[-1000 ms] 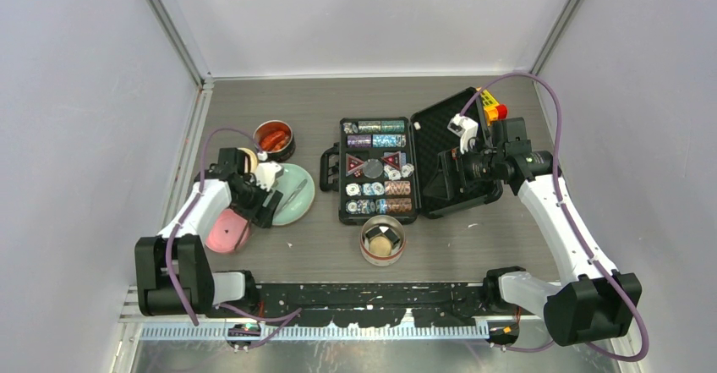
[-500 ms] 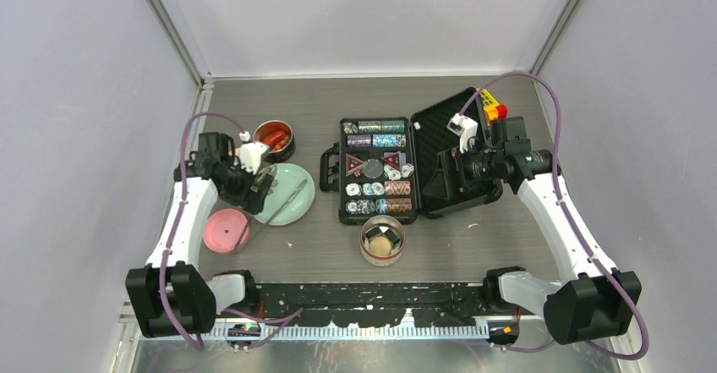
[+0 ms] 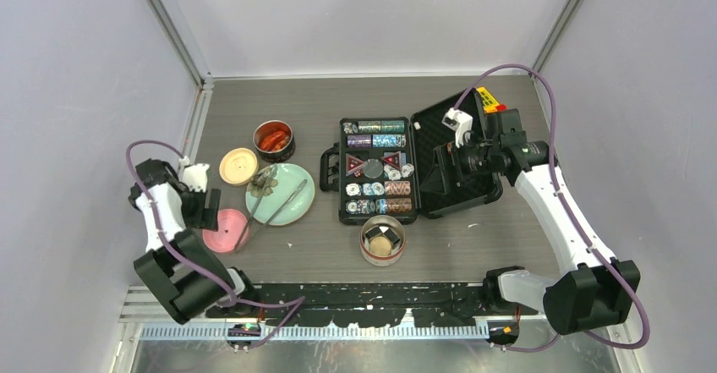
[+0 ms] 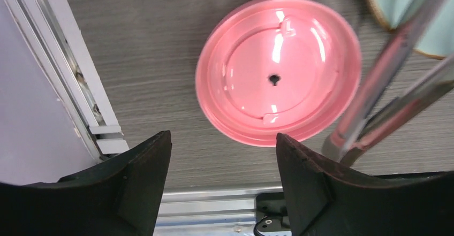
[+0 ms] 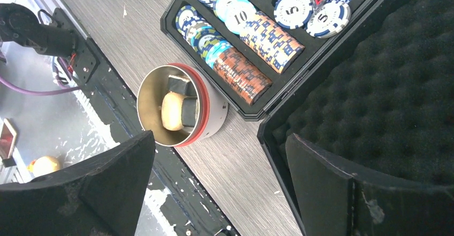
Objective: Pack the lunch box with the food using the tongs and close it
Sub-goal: Place the clamp on the plate, then pick up the box lid from the center of the board.
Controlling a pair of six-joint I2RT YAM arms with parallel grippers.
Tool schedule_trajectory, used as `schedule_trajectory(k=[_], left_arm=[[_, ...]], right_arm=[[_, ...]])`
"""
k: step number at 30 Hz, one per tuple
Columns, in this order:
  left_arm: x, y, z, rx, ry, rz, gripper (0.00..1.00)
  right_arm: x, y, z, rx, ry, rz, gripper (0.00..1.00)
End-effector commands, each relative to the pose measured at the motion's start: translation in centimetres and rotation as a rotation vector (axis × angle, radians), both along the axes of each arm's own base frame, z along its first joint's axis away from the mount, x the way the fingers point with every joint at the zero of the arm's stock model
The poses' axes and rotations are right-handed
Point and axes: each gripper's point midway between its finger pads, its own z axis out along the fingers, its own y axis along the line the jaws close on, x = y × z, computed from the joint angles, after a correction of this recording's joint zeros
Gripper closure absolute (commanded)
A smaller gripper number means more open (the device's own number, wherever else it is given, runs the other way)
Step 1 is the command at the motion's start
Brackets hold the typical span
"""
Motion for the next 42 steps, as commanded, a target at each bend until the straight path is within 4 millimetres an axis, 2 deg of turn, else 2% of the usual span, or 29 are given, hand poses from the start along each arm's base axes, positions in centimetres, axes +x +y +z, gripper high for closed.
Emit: schedule_trajectory(k=[1, 4, 13, 23, 29, 32, 35, 42], left_arm=[[0.0, 2.2, -1.3, -0.032, -0.015, 0.003, 0.30], [-0.4, 3.2, -2.5, -0.055, 0.004, 0.029, 0.36], [-0.1, 3.9, -4.6, -0.051, 0.018, 0.027, 0.52], [0.2, 5.1, -6.4, -0.048, 0.064, 0.044, 0.64], [0.6, 6.0, -5.9, -0.012, 0.056, 0.045, 0.80], [1.0, 6.7, -5.0, 0.018, 0.044, 0.044, 0.87], [1.4, 7.3, -3.9, 0.043, 0.028, 0.048, 0.98], [2.0, 7.4, -1.4, 0.051, -0.008, 0.052, 1.00]], right_arm=[[0.8, 0.7, 1.6, -0.005, -0.058, 0.021, 0.04], [1.0, 0.9, 1.6, -0.015, -0.066, 0.024, 0.04], [1.3, 1.4, 1.6, -0.027, -0.061, 0.031, 0.04], [1.3, 1.3, 1.5, -0.038, -0.071, 0.033, 0.04], [1.3, 1.3, 1.6, -0.039, -0.078, 0.035, 0.04], [1.3, 1.3, 1.7, -0.039, -0.085, 0.037, 0.04], [1.1, 1.2, 1.8, -0.039, -0.091, 0.040, 0.04], [1.0, 1.1, 1.9, -0.046, -0.109, 0.041, 0.04]])
